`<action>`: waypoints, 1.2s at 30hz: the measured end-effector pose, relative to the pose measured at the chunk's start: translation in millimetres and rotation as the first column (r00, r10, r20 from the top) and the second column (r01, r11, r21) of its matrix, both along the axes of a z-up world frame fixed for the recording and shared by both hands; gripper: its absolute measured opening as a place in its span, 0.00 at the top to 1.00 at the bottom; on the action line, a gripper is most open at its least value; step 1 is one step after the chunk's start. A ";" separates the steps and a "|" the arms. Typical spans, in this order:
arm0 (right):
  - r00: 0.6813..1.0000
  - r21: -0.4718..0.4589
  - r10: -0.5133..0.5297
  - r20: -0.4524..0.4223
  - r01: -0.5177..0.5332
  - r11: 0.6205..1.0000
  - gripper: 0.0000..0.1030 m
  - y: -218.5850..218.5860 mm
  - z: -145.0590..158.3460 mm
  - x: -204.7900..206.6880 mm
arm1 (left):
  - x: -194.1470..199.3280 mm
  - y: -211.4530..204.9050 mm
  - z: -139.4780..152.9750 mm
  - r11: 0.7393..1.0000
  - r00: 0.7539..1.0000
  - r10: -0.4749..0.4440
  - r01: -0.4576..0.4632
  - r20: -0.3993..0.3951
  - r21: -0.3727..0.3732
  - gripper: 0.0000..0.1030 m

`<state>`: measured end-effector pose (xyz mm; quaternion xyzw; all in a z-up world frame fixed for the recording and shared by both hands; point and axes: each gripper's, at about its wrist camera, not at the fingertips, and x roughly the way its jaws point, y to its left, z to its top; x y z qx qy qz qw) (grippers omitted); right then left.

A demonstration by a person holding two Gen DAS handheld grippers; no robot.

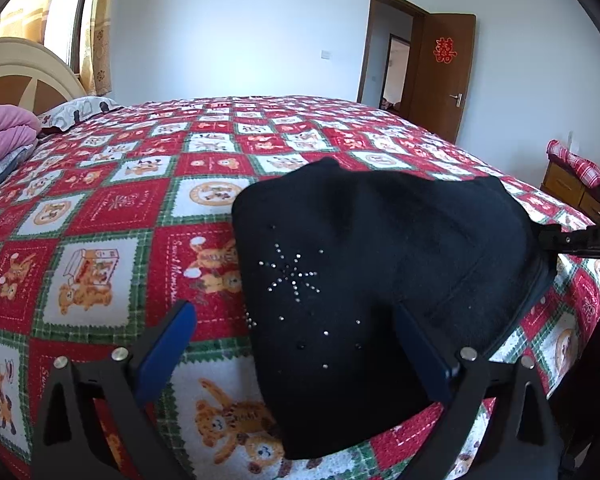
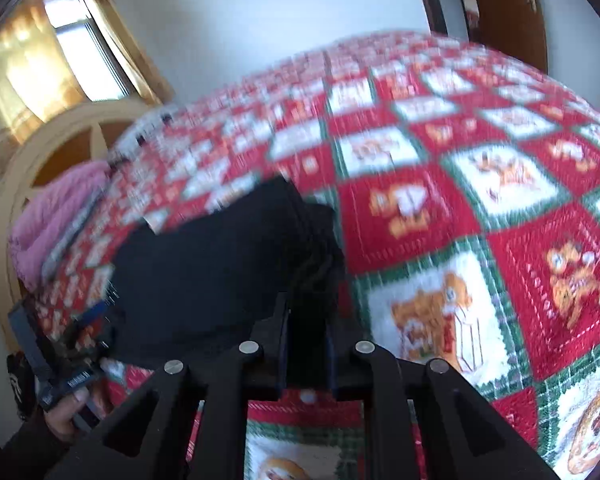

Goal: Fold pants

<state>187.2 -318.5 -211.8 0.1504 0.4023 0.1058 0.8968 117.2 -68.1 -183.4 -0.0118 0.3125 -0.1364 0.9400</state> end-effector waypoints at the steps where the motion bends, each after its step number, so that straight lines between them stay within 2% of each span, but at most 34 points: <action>1: 1.000 0.000 0.007 -0.011 -0.007 1.000 0.77 -1.6 1.7 1.4 | 0.1 0.2 -0.2 1.000 1.000 0.002 -0.002 0.001 -0.001 0.01; 2: 1.000 -0.009 0.002 -0.018 -0.002 1.000 0.68 -3.2 3.9 1.9 | 0.2 0.9 -0.6 1.000 1.000 0.004 -0.004 0.000 -0.004 0.01; 3: 1.000 -0.027 -0.014 -0.011 0.014 1.000 0.66 -6.0 8.9 1.0 | 0.3 1.7 -1.3 1.000 1.000 0.006 -0.006 -0.002 -0.006 0.00; 6: 0.995 -0.067 -0.075 0.073 0.080 0.995 0.65 -15.4 31.3 -4.3 | 1.8 3.0 -3.9 1.000 1.000 0.017 -0.017 -0.008 -0.012 0.00; 10: 0.990 0.010 -0.046 0.132 0.045 0.999 0.65 -14.5 50.7 19.6 | 1.9 1.8 -3.6 1.000 1.000 0.025 -0.025 -0.009 -0.008 0.00; 12: 0.993 0.055 -0.021 0.120 0.015 0.998 0.65 -11.7 47.0 39.2 | 1.4 0.2 -2.7 1.000 1.000 0.025 -0.025 -0.004 0.006 0.00; 16: 0.999 0.103 0.054 -0.003 -0.053 0.993 0.65 5.9 18.2 87.9 | 0.5 0.4 -2.8 1.000 1.000 0.025 -0.025 0.001 0.015 0.00; 17: 0.998 0.095 0.067 -0.011 -0.065 0.993 0.66 9.7 13.0 92.8 | 0.7 0.9 -3.4 1.000 1.000 0.025 -0.025 0.002 0.012 0.00; 18: 0.998 0.087 0.061 -0.003 -0.060 0.994 0.73 10.6 10.9 92.8 | 0.9 1.3 -4.0 1.000 1.000 0.025 -0.025 0.000 0.009 0.00; 19: 0.998 0.094 0.059 0.001 -0.059 0.994 0.87 9.8 9.8 91.5 | 1.4 2.0 -5.1 1.000 1.000 0.029 -0.029 -0.002 0.006 0.00; 20: 0.998 0.115 0.058 0.012 -0.059 0.992 0.90 7.3 10.0 88.2 | 1.7 2.4 -5.4 1.000 1.000 0.030 -0.030 -0.002 0.003 0.00; 22: 0.998 0.136 0.031 0.050 -0.037 0.990 0.92 -1.2 13.8 78.4 | 1.7 2.1 -5.2 1.000 1.000 0.031 -0.031 0.004 0.003 0.00; 24: 0.998 0.105 -0.021 0.063 0.015 0.994 0.92 -8.6 17.3 71.4 | 1.7 1.1 -5.3 0.999 0.999 0.032 -0.032 0.004 0.006 0.00; 28: 0.997 0.080 -0.076 0.003 0.075 0.994 0.95 -16.1 4.5 73.3 | -0.8 1.1 -0.6 0.999 0.999 0.040 -0.041 0.018 0.016 0.00; 32: 0.998 0.039 -0.070 0.002 0.070 0.997 0.94 -9.0 0.6 75.5 | 0.0 2.2 -0.6 0.999 0.999 0.041 -0.041 0.011 0.017 0.00; 33: 0.997 0.045 -0.080 0.005 0.079 0.996 0.94 -9.5 1.2 74.2 | 0.0 2.2 0.3 0.999 0.999 0.043 -0.043 0.012 0.018 0.00; 34: 0.996 0.046 -0.086 0.005 0.086 0.995 0.87 -10.9 1.5 72.9 | -0.3 2.0 1.1 0.999 0.999 0.044 -0.044 0.015 0.022 0.00; 35: 0.995 0.025 -0.099 0.003 0.098 0.995 0.71 -11.3 2.7 70.9 | -0.5 1.8 1.9 0.999 0.999 0.044 -0.045 0.018 0.029 0.00; 36: 0.993 -0.015 -0.119 0.007 0.120 0.993 0.65 -11.8 5.4 66.6 | -0.5 1.9 2.1 0.998 0.999 0.045 -0.045 0.019 0.033 0.00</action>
